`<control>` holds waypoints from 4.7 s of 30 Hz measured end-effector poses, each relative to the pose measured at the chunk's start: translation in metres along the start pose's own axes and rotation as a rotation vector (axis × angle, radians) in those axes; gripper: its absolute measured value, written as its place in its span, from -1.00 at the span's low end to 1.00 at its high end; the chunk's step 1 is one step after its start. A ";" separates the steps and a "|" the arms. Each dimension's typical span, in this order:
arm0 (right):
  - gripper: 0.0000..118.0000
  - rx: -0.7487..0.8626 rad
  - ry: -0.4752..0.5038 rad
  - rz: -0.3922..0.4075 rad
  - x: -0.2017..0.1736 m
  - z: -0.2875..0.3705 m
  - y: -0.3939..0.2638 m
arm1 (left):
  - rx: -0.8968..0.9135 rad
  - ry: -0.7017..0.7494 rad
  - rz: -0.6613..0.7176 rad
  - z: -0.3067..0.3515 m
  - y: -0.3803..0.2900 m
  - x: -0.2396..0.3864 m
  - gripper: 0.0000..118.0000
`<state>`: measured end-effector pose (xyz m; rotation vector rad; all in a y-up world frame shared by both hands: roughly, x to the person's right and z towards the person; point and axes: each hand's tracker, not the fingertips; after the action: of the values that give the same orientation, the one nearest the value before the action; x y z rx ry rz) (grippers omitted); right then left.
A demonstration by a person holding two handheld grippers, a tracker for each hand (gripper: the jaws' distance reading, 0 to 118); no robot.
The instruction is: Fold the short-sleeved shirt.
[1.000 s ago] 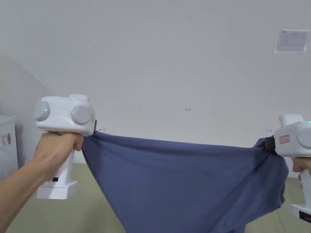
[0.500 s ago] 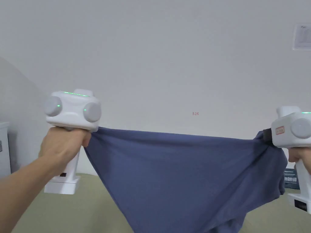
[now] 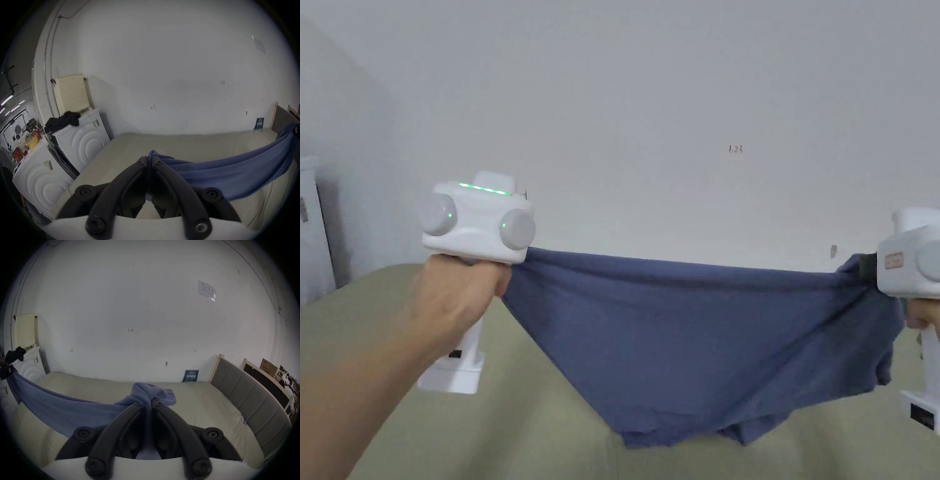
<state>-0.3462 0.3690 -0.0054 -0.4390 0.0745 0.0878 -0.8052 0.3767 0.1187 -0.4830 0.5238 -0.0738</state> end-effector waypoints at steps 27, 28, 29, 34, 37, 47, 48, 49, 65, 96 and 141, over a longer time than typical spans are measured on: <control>-0.86 -0.368 0.089 0.028 0.052 0.274 -0.390 | -0.415 -0.244 -0.092 0.199 -0.370 -0.091 -0.94; -0.86 -0.372 0.092 0.039 0.052 0.276 -0.394 | -0.417 -0.243 -0.094 0.200 -0.375 -0.091 -0.94; -0.86 -0.369 0.088 0.038 0.052 0.278 -0.396 | -0.421 -0.253 -0.110 0.200 -0.377 -0.092 -0.94; -0.68 -0.380 0.088 0.008 0.052 0.278 -0.397 | -0.434 -0.266 -0.056 0.200 -0.386 -0.099 -0.93; 1.00 -0.385 0.085 -0.012 0.054 0.282 -0.394 | -0.402 -0.294 -0.008 0.204 -0.386 -0.103 0.47; 0.91 -0.058 0.078 -0.075 0.032 0.354 -0.345 | -0.100 -0.246 0.070 0.289 -0.342 -0.092 0.97; 0.82 -0.004 0.077 -0.075 0.028 0.365 -0.342 | -0.044 -0.232 0.072 0.298 -0.336 -0.095 0.92; 0.62 0.041 0.061 -0.076 0.025 0.375 -0.341 | 0.000 -0.212 0.066 0.307 -0.334 -0.095 0.77; -0.97 0.069 0.016 -0.131 0.019 0.397 -0.354 | -0.128 -0.161 0.141 0.305 -0.348 -0.121 -1.00; -0.97 -0.185 0.136 -0.077 -0.005 0.288 -0.342 | -0.565 -0.303 -0.020 0.157 -0.397 -0.082 -0.97; -0.91 -0.262 0.267 0.249 0.003 0.169 -0.151 | -0.422 -0.339 0.130 0.196 -0.312 -0.105 -0.97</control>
<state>-0.3189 0.3054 0.2105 -0.7007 0.3840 0.2862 -0.7818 0.2035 0.4588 -0.8532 0.2336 0.2454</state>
